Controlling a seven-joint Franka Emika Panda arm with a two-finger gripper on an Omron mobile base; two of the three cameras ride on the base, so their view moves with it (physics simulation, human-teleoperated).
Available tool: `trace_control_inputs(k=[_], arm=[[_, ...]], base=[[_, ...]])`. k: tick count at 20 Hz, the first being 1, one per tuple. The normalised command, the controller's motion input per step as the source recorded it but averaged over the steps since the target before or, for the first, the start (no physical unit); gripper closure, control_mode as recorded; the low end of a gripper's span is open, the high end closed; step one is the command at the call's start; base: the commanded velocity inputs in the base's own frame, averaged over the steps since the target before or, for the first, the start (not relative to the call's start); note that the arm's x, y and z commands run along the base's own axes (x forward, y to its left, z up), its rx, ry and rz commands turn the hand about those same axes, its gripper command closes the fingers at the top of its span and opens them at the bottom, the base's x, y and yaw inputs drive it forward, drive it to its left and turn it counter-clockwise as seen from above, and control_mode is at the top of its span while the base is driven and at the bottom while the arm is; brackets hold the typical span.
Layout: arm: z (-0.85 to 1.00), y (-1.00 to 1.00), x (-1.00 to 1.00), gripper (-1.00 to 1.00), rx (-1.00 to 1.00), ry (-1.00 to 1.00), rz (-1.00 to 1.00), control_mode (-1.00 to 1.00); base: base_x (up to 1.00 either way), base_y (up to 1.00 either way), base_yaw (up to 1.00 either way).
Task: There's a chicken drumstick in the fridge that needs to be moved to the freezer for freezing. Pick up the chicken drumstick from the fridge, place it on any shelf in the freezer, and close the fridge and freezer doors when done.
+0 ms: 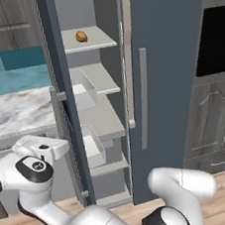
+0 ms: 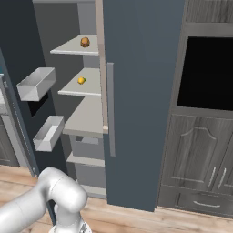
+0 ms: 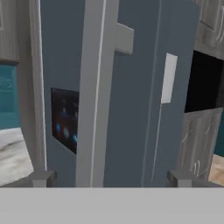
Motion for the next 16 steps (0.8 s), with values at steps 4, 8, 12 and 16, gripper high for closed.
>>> trace_control_inputs(k=[4, 8, 12, 16], arm=[[-0.31, -0.02, 0.33, -1.0, -0.05, 0.02, 0.0, -1.0], [-0.3, 0.0, 0.37, -1.0, -0.06, 0.0, 0.0, -1.0], [-0.26, 0.01, 0.45, -1.0, -0.07, 0.0, 0.0, -1.0], [-0.26, 0.16, 0.41, -1.0, -0.08, 0.01, 0.0, -1.0]], base=[[0.0, 0.0, 0.0], [0.0, 0.0, 0.0], [0.0, 0.0, 0.0], [0.0, 0.0, 0.0]])
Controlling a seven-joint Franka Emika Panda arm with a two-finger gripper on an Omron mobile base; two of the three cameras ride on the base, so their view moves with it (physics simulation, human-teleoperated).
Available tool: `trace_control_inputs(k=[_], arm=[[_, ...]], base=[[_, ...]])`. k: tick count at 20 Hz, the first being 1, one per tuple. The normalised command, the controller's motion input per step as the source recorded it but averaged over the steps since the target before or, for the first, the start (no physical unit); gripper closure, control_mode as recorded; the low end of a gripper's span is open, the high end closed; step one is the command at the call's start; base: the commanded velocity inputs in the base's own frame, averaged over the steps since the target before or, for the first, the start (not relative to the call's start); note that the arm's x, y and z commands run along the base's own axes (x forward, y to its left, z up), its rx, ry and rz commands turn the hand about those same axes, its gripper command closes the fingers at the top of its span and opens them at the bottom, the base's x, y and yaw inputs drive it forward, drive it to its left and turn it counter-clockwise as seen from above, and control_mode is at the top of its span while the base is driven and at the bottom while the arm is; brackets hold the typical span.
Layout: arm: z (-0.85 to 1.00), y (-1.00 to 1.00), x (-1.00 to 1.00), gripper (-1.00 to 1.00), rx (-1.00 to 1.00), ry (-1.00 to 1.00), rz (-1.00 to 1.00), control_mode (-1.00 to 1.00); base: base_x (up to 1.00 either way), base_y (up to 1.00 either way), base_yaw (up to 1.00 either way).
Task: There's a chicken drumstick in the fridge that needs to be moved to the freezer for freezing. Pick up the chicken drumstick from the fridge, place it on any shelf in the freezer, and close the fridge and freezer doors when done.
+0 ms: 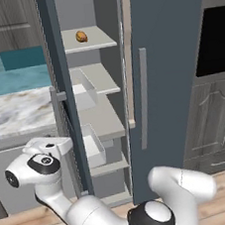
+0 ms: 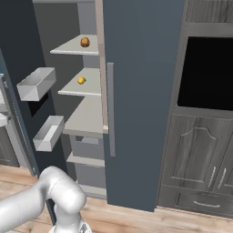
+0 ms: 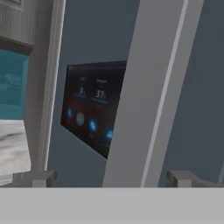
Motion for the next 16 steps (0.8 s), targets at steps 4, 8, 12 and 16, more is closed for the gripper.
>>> trace_control_inputs(k=[4, 8, 12, 16], arm=[[-0.23, 0.19, 0.3, -1.0, -0.07, 0.01, 0.0, -1.0], [-0.08, -0.01, 0.14, -1.0, -0.02, 0.0, 0.0, -1.0], [-0.01, -0.38, 0.12, -1.0, 0.0, 0.0, 0.0, -1.0], [-0.02, -0.66, 0.18, -1.0, 0.0, 0.0, 0.0, -1.0]], base=[[0.0, 0.0, 0.0], [0.0, 0.0, 0.0], [0.0, 0.0, 0.0], [0.0, 0.0, 0.0]])
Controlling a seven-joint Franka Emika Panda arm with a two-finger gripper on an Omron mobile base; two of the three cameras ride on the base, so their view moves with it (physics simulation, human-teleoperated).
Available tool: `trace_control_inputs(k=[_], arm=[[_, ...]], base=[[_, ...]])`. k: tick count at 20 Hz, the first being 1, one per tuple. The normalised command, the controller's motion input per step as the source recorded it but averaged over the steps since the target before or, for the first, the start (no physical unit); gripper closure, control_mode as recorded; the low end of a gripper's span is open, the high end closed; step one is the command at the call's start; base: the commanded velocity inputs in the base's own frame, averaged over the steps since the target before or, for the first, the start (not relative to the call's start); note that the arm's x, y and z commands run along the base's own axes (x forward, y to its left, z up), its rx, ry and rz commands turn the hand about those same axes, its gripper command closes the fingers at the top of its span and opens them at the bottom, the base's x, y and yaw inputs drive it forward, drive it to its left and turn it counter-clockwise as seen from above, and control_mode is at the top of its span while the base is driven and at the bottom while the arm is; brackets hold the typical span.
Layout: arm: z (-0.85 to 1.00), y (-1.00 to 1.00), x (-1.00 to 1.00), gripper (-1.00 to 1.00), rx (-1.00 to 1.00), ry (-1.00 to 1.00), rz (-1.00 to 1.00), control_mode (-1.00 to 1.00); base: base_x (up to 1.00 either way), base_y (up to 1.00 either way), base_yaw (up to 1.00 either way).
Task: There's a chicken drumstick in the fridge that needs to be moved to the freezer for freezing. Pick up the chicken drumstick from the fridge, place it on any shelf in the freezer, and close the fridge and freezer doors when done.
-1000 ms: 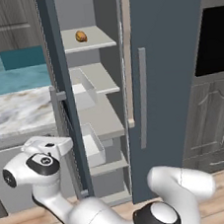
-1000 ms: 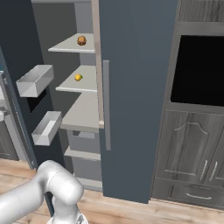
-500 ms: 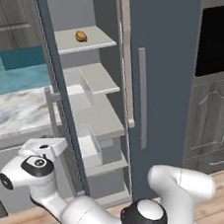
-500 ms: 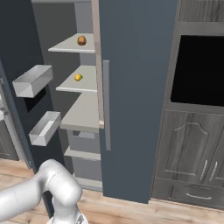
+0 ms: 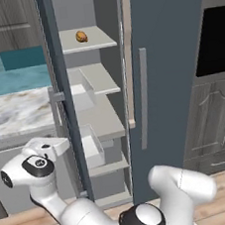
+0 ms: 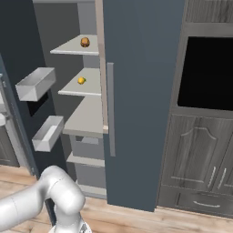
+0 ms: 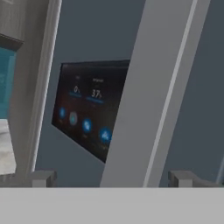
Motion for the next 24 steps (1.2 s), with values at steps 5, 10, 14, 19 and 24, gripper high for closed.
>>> trace_control_inputs(k=[5, 10, 14, 19, 24], arm=[[0.0, -0.88, 0.16, -1.0, 0.0, 0.0, 0.0, -1.0], [0.0, -0.95, 0.25, -1.0, 0.0, 0.0, 0.0, -1.0], [0.0, -0.97, 0.25, -1.0, 0.0, 0.0, 0.0, -1.0], [0.0, -0.92, 0.28, -1.0, 0.0, 0.0, 0.0, -1.0], [0.0, -0.89, 0.28, -1.0, 0.0, 0.0, 0.0, -1.0]], base=[[0.0, 0.0, 0.0], [0.0, 0.0, 0.0], [0.0, 0.0, 0.0], [0.0, 0.0, 0.0], [0.0, 0.0, 0.0]])
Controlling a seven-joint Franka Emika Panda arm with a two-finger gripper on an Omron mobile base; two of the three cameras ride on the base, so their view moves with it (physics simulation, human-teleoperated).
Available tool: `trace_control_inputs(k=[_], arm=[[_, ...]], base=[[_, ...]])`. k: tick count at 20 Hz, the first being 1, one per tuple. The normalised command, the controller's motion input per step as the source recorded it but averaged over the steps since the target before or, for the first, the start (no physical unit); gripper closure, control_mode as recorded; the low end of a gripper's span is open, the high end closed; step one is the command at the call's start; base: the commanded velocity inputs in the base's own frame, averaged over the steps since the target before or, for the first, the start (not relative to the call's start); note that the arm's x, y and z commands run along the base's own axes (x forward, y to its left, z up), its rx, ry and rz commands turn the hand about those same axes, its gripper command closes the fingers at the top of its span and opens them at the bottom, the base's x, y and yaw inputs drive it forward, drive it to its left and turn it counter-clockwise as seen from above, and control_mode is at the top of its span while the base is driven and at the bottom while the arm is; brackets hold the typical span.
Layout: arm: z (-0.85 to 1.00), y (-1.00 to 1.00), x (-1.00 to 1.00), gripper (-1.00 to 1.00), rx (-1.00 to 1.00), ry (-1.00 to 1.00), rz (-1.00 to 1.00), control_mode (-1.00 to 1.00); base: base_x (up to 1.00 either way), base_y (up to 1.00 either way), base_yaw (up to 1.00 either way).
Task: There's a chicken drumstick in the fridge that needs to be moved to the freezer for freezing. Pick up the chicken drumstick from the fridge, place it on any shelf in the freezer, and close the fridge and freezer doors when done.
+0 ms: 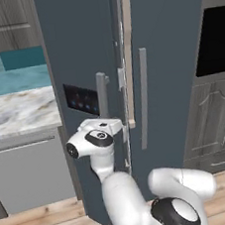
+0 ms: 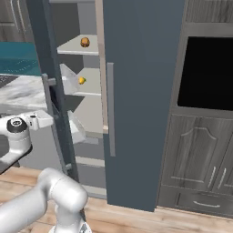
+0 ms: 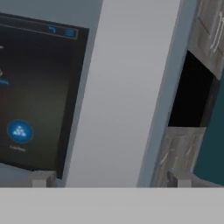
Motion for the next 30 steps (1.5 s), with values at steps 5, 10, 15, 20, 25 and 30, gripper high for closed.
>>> trace_control_inputs(k=[5, 10, 15, 20, 25, 30], arm=[[0.0, -0.85, 0.25, -1.0, 0.0, -0.06, 0.01, -1.0], [0.0, -0.71, 0.37, -1.0, 0.0, -0.04, 0.02, -1.0], [0.0, -0.35, 0.49, -1.0, 0.03, -0.01, 0.09, -1.0], [0.0, -0.32, 0.53, -1.0, 0.04, 0.0, 0.1, -1.0], [0.0, -0.31, 0.57, -1.0, 0.03, 0.0, 0.11, -1.0], [0.0, -0.1, 0.62, -1.0, 0.0, 0.0, 0.1, -1.0]], base=[[0.0, 0.0, 0.0], [0.0, 0.0, 0.0], [0.0, 0.0, 0.0], [0.0, 0.0, 0.0], [0.0, 0.0, 0.0], [0.0, 0.0, 0.0]])
